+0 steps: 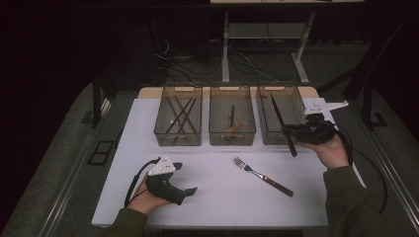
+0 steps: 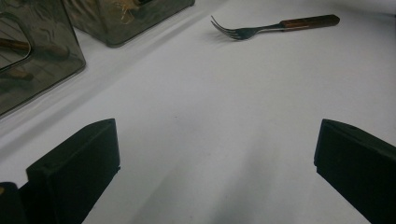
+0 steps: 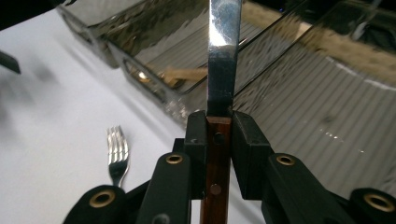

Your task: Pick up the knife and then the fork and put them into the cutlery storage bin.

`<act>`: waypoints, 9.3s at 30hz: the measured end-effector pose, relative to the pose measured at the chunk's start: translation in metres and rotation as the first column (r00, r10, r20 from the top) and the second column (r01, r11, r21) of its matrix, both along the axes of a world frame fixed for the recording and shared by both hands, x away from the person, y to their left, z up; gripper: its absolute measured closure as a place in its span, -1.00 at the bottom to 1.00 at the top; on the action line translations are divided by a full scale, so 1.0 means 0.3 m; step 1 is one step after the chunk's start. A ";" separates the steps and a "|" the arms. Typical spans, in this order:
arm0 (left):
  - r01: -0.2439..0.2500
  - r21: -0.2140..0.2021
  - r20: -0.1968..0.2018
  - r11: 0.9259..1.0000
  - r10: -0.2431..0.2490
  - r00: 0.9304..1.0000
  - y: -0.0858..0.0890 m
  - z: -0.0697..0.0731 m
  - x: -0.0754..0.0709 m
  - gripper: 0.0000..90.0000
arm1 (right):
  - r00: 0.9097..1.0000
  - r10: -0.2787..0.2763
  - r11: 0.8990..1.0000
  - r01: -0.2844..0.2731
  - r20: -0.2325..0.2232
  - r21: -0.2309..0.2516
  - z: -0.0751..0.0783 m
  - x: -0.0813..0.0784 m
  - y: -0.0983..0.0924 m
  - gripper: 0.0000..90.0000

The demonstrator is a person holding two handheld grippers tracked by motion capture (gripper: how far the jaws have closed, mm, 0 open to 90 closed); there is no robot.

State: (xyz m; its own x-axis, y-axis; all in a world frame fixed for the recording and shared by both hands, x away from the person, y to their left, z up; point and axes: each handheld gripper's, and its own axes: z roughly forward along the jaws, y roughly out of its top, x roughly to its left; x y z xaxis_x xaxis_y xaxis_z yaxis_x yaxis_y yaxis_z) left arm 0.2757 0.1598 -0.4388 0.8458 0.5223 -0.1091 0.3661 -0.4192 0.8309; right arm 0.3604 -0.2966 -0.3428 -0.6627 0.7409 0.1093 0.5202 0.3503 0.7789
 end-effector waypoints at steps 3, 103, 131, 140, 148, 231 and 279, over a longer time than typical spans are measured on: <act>-0.005 -0.004 -0.004 1.000 0.005 1.000 0.001 -0.001 0.000 -1.00 | 1.000 -0.019 1.000 0.019 0.015 0.008 0.030 0.018 -0.016 0.71; 0.027 -0.009 0.000 1.000 -0.027 1.000 -0.021 0.007 -0.018 -1.00 | 1.000 -0.002 0.998 0.002 0.000 0.058 -0.134 -0.094 -0.018 -0.24; 0.032 0.006 0.007 0.999 -0.032 0.999 -0.019 0.010 -0.018 -1.00 | 0.981 0.163 0.986 -0.165 -0.102 -0.013 -0.258 -0.195 0.096 0.14; 0.032 0.007 0.008 0.999 -0.032 0.999 -0.019 0.010 -0.019 -1.00 | 0.964 0.217 0.972 -0.228 -0.150 -0.059 -0.283 -0.198 0.145 0.43; 0.033 0.007 0.008 0.999 -0.033 0.999 -0.019 0.010 -0.019 -1.00 | 0.957 0.221 0.963 -0.245 -0.185 -0.113 -0.302 -0.198 0.168 0.54; 0.036 -0.009 0.019 0.999 -0.036 0.999 -0.022 0.013 -0.021 -1.00 | 0.968 0.189 0.976 -0.204 -0.163 -0.076 -0.159 -0.076 0.133 0.72; 0.033 -0.008 0.019 0.999 -0.033 0.999 -0.023 0.008 -0.016 -1.00 | 0.992 -0.073 0.990 0.060 0.104 0.127 0.016 0.003 -0.058 0.71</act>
State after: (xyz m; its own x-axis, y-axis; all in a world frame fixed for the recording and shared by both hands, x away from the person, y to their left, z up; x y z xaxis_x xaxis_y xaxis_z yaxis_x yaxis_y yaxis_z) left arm 0.2710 0.1530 -0.4364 0.8643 0.4934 -0.0972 0.3366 -0.4239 0.8408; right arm 0.3614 -0.3139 -0.3380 -0.6253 0.7690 0.1329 0.4491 0.2153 0.8671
